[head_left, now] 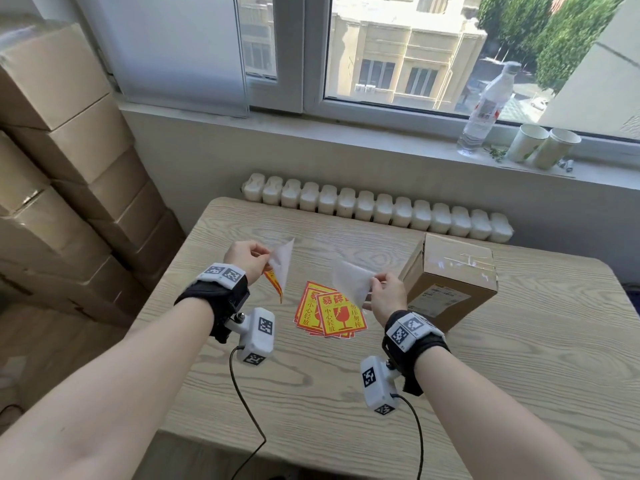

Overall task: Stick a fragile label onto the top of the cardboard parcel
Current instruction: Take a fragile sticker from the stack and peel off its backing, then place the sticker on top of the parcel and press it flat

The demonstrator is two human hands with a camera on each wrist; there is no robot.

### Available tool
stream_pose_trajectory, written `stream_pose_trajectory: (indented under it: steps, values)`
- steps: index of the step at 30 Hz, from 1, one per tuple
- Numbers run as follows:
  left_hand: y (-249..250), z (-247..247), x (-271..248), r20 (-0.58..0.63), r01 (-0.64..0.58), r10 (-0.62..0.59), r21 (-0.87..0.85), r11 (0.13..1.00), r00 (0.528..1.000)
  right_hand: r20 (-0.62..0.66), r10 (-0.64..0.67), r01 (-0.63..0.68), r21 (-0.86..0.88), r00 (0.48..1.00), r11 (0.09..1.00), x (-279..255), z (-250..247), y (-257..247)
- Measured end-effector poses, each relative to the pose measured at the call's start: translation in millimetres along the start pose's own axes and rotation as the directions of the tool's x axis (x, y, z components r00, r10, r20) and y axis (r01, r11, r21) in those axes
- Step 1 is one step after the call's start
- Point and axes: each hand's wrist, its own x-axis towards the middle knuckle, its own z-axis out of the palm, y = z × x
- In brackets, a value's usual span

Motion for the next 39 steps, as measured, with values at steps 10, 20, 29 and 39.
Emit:
stream_pose_trajectory:
  steps: [10, 20, 29, 39]
  values:
    - [-15.8, 6.8, 2.2, 0.078, -0.068, 0.065, 0.033, 0.997, 0.995, 0.308, 0.161, -0.141, -0.085, 0.938, 0.986, -6.4, 49.5, 26.0]
    - [-29.5, 17.8, 1.6, 0.117, -0.093, 0.078, 0.130, 0.987, 0.990, 0.246, 0.142, -0.062, -0.306, 0.959, 0.950, 19.5, 66.2, 65.0]
    - [-6.3, 36.9, -1.3, 0.140, -0.087, 0.074, 0.089, 0.992, 0.987, 0.318, -0.134, 0.195, -0.168, 0.939, 0.966, -18.6, 40.1, 2.1]
    - [64.5, 62.5, -29.3, 0.188, -0.223, 0.216, 0.017, 0.975, 0.958, 0.100, -0.320, 0.335, -0.276, 0.942, 0.901, -45.0, -1.9, -39.3]
